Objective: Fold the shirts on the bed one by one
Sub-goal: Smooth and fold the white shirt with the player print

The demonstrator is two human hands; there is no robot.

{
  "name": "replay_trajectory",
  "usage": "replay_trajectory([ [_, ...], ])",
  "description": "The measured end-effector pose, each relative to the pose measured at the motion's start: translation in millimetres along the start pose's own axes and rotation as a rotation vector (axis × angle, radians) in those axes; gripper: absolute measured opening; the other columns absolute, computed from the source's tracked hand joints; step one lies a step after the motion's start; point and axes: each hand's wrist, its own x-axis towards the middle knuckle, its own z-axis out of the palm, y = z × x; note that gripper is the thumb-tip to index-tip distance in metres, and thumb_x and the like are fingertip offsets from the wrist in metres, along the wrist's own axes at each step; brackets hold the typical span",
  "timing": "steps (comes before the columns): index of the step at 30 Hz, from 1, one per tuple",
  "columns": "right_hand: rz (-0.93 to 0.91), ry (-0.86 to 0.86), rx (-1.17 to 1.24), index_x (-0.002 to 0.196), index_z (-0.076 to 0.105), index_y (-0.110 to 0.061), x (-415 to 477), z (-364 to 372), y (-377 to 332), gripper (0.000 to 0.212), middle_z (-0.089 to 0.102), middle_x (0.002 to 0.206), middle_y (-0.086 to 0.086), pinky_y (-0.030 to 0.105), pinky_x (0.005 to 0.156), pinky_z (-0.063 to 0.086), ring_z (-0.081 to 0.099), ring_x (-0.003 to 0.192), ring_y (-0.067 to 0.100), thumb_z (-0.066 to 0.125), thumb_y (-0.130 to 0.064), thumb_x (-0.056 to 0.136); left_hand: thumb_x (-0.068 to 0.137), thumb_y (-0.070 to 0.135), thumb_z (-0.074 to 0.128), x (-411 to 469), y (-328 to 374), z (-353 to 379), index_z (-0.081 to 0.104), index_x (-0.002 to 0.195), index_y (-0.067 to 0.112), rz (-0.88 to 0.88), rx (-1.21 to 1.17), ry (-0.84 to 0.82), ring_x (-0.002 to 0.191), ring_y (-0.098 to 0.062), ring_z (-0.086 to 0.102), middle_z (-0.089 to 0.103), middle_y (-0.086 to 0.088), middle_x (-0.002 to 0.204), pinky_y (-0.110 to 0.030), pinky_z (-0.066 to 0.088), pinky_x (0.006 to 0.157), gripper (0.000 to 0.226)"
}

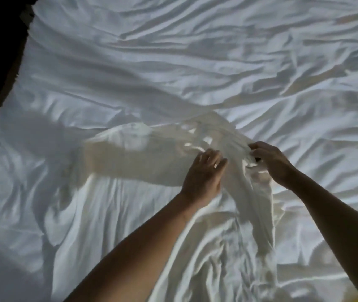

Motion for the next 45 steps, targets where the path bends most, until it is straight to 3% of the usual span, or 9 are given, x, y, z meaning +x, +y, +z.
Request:
replay_trajectory([
  [4,-0.034,-0.134,-0.168,0.107,0.072,-0.032,-9,-20,22,0.052,0.074,0.098,-0.009,0.054,0.113,0.033,0.066,0.108,0.022,0.066,-0.048,0.058,0.100,0.011,0.046,22,21,34,0.060,0.140,0.005,-0.104,-0.072,0.023,0.143,-0.045,0.044,0.054,-0.020,0.150,-0.059,0.030,0.120,0.042],
  [7,-0.047,-0.038,-0.437,0.093,0.070,-0.028,-17,-31,44,0.025,0.070,0.083,-0.010,0.047,0.101,0.038,0.064,0.091,0.021,0.074,-0.047,0.077,0.104,0.017,0.042,20,17,43,0.054,0.149,0.008,-0.120,-0.046,0.019,0.151,-0.040,0.035,0.044,-0.018,0.160,-0.057,0.026,0.123,0.047],
  [13,-0.033,0.316,0.316,0.067,0.059,-0.002,-39,-54,78,0.042,0.052,0.061,0.003,0.033,0.062,0.042,0.052,0.062,0.019,0.083,-0.030,0.086,0.109,0.039,0.038,21,16,55,0.034,0.163,0.021,-0.075,0.165,-0.050,0.159,-0.036,0.019,0.023,-0.016,0.171,-0.056,0.017,0.127,0.057],
  [16,0.032,0.182,0.690,0.075,0.059,-0.008,-52,-59,83,0.034,0.057,0.072,0.007,0.041,0.070,0.056,0.061,0.073,0.025,0.082,-0.032,0.081,0.108,0.048,0.038,20,17,58,0.032,0.163,0.025,-0.072,0.208,-0.051,0.159,-0.034,0.016,0.020,-0.014,0.172,-0.055,0.015,0.127,0.060],
  [19,0.052,0.032,0.590,0.100,0.069,-0.002,-63,-64,87,0.042,0.068,0.085,0.008,0.033,0.061,0.054,0.065,0.076,0.025,0.082,-0.032,0.072,0.106,0.053,0.038,21,17,61,0.030,0.164,0.028,-0.097,0.255,-0.056,0.159,-0.034,0.017,0.019,-0.013,0.172,-0.054,0.014,0.127,0.063],
  [26,-0.068,0.023,0.662,0.116,0.071,0.003,-72,-63,98,0.041,0.075,0.115,0.019,0.046,0.101,0.054,0.071,0.112,0.036,0.078,-0.023,0.085,0.107,0.054,0.031,21,17,64,0.028,0.165,0.030,-0.116,0.302,-0.073,0.160,-0.035,0.015,0.017,-0.013,0.173,-0.054,0.012,0.127,0.063],
  [30,-0.146,0.067,0.906,0.107,0.071,0.000,-74,-53,91,0.030,0.074,0.104,0.014,0.037,0.097,0.056,0.071,0.106,0.027,0.066,-0.025,0.091,0.107,0.054,0.028,21,16,67,0.027,0.165,0.029,-0.111,0.320,-0.077,0.160,-0.034,0.013,0.016,-0.013,0.173,-0.055,0.012,0.127,0.063],
  [37,0.024,-0.061,0.551,0.109,0.074,0.002,-81,-57,104,0.034,0.078,0.107,0.016,0.044,0.099,0.058,0.074,0.106,0.032,0.078,-0.017,0.081,0.107,0.053,0.026,21,16,68,0.026,0.165,0.028,-0.111,0.344,-0.083,0.159,-0.036,0.015,0.016,-0.015,0.173,-0.054,0.011,0.128,0.063],
  [45,-0.208,0.529,0.474,0.081,0.061,-0.018,-81,-46,101,0.030,0.060,0.063,-0.019,0.017,0.056,0.046,0.057,0.060,-0.001,0.052,-0.024,0.109,0.110,0.049,0.031,21,16,67,0.032,0.164,0.025,-0.073,0.378,-0.047,0.156,-0.039,0.023,0.023,-0.017,0.170,-0.056,0.017,0.126,0.059],
])
